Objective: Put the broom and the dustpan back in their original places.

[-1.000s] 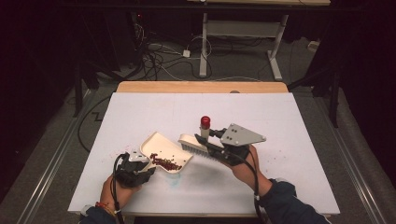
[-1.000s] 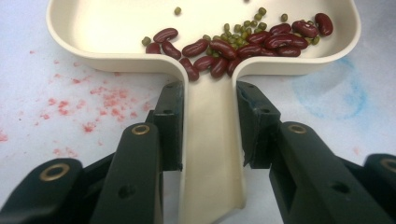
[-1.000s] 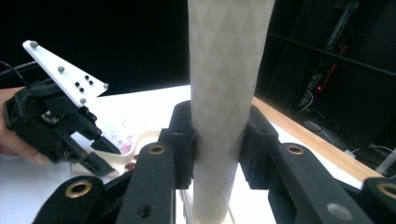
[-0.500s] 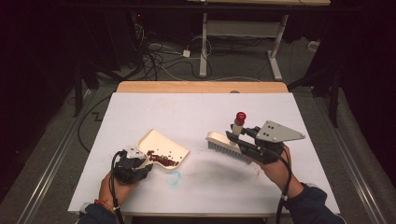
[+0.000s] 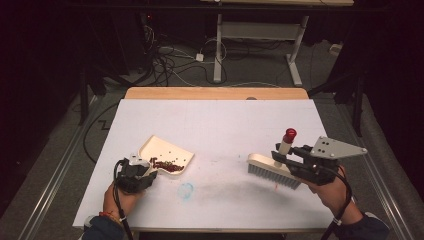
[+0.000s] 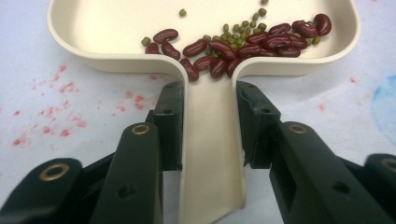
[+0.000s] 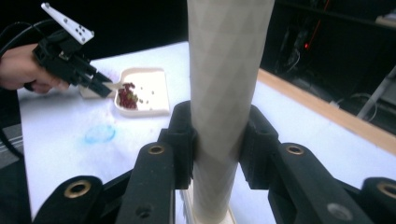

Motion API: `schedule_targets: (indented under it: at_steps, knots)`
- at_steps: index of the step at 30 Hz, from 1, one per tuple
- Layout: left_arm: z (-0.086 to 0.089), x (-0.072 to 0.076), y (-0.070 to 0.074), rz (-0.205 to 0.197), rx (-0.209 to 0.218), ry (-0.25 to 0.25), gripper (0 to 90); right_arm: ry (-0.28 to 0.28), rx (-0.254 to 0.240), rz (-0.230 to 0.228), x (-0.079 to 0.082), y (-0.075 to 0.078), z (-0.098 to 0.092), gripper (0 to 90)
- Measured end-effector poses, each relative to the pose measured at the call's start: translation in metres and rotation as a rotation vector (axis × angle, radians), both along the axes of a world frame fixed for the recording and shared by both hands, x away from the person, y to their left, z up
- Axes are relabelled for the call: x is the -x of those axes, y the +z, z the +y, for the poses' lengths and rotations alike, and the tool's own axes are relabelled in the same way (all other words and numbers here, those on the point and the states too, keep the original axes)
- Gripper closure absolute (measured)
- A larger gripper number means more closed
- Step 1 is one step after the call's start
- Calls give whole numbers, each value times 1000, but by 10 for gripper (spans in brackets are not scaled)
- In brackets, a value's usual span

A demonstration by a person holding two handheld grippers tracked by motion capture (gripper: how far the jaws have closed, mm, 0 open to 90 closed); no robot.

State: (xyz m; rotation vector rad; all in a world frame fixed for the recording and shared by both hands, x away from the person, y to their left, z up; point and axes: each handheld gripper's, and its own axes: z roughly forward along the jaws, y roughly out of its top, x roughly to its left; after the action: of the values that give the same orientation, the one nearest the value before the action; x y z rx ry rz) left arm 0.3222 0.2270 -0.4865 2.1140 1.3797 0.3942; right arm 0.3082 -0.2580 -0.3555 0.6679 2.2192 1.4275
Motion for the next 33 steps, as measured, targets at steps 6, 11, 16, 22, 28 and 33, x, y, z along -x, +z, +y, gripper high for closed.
schedule_targets:
  at_steps: [6, 11, 16, 22, 28, 33]
  knots:
    - [-1, -2, -1, -7, 9, 81, 634, 8, 0, 93, -9, -8, -20, 696]
    - [-14, -1, -3, 5, 23, 70, 583, -5, 9, 132, -20, -14, -27, 694]
    - [-19, 5, 1, -13, 40, 19, 503, -97, 16, 133, -49, -23, -24, 683]
    - [-13, 14, 4, -72, 52, -70, 422, -204, 24, 152, -95, -32, -17, 633]
    - [-1, 28, 8, -215, 17, -172, 258, -293, 137, 212, -136, -47, -6, 575]
    - [4, 37, 10, -265, 22, -213, 205, -339, 237, 232, -158, -58, 5, 541]
